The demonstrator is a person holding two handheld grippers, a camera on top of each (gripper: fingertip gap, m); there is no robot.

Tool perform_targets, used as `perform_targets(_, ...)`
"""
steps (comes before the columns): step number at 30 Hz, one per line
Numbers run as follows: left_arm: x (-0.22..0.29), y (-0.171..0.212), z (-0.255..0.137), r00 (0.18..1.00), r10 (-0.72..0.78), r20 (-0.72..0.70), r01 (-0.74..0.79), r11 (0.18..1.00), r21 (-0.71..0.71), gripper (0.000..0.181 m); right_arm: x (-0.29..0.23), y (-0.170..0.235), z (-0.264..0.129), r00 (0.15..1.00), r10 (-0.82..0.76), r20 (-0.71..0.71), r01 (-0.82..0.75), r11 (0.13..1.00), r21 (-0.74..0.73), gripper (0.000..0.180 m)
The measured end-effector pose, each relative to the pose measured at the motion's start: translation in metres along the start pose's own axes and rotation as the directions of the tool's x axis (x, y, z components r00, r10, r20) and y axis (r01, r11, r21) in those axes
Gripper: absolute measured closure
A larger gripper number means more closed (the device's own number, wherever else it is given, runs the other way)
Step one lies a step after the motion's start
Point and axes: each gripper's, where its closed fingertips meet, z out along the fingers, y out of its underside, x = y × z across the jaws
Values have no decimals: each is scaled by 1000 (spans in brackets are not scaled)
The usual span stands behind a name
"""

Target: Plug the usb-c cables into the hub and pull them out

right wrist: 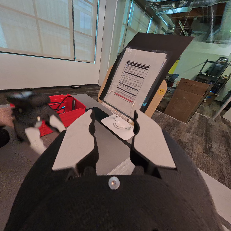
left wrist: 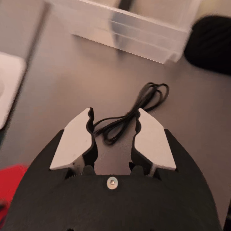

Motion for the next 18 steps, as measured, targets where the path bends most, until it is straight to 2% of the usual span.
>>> perform_targets(2, -70, 9, -57, 950, -190, 246, 164, 979, 121, 120, 8, -2, -6, 1000, 1, -25, -1, 1000, 7, 120)
perform_targets(4, -140, 43, -116, 784, -431, 446, 336, 900, 280, 134, 16, -6, -11, 999, 14, -50, -12, 999, 34, 121)
perform_targets(5, -165, 66, -136, 690, -558, 461, 433, 829, 355, 136, 18, -8, -13, 998, 33, -53, -30, 998, 53, 121)
perform_targets(6, -182, 85, -145, 620, -676, 398, 534, 736, 417, 138, 19, -11, -14, 997, 53, -48, -50, 996, 70, 121)
perform_targets(8, -208, 105, -150, 531, -820, 215, 685, 564, 461, 142, 19, -14, -14, 997, 75, -34, -72, 993, 91, 121)
perform_targets(9, -222, 121, -149, 464, -864, 194, 740, 499, 452, 145, 19, -13, -13, 997, 74, -32, -71, 994, 89, 121)
perform_targets(10, -231, 136, -143, 416, -889, 193, 790, 458, 407, 140, 18, -12, -13, 997, 65, -34, -62, 995, 78, 121)
perform_targets(13, -240, 171, -120, 352, -908, 228, 883, 403, 241, 132, 20, -8, -13, 998, 26, -56, -23, 998, 50, 120)
perform_targets(18, -248, 190, -92, 291, -937, 194, 929, 325, 175, 127, 20, -11, -14, 998, 50, -39, -47, 996, 72, 121)
